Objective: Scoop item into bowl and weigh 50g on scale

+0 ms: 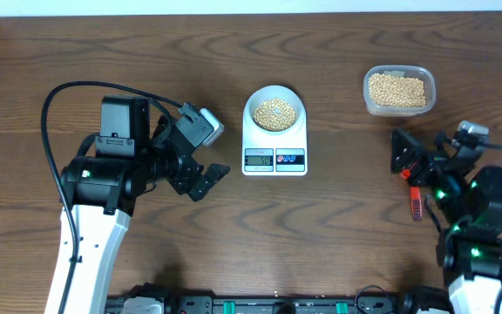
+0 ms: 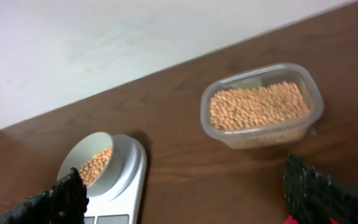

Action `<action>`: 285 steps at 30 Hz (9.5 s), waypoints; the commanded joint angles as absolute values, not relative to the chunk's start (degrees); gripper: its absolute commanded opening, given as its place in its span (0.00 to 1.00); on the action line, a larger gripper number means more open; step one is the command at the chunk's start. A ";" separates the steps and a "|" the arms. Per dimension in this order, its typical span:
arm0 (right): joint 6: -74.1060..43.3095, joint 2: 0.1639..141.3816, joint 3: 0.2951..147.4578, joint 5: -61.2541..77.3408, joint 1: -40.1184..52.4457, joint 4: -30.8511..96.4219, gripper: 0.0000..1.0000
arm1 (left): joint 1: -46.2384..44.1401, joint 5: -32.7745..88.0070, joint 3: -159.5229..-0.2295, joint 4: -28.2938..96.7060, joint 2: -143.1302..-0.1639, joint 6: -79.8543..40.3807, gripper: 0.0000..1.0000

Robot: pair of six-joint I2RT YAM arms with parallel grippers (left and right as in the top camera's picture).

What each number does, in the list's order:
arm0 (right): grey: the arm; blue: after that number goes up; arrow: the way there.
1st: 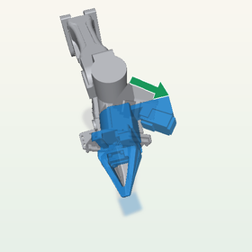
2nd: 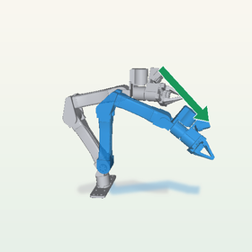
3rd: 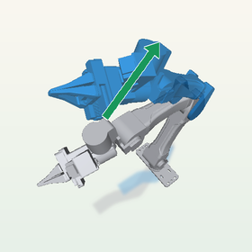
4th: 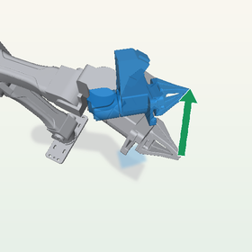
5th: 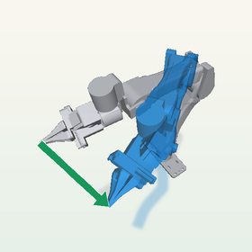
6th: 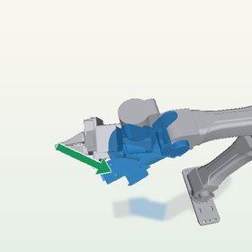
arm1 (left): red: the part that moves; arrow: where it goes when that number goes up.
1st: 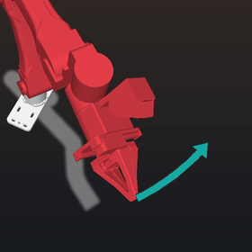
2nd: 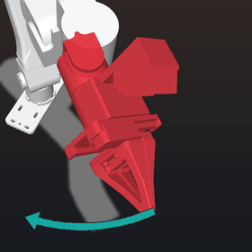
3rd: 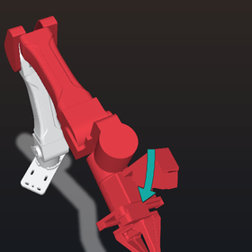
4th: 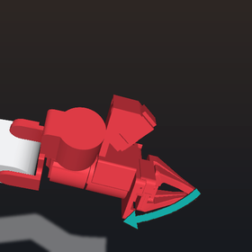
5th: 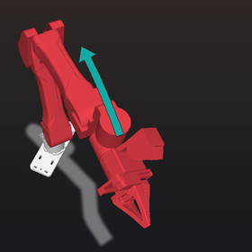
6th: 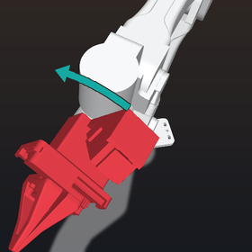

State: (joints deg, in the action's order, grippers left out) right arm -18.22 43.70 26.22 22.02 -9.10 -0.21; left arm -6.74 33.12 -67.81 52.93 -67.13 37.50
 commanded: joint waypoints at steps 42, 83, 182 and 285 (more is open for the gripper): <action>-13.85 0.27 0.30 -3.11 8.67 -1.04 0.99 | -6.44 34.06 -69.49 53.10 -67.20 37.26 0.98; -8.51 0.27 0.30 -5.69 8.69 3.68 0.99 | -6.44 34.06 -69.49 53.10 -67.20 37.26 0.98; 1.39 0.27 0.30 -5.63 8.69 3.84 0.99 | -2.68 39.68 -57.17 49.58 -22.87 18.50 0.98; 1.39 0.27 0.30 -5.63 8.67 3.81 0.99 | 2.02 0.82 -0.23 4.12 -0.23 -2.68 0.98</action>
State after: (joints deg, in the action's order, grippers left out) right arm 0.69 0.69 0.40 -4.97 8.08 3.64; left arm 1.85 2.61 -1.37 2.17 -0.58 -1.74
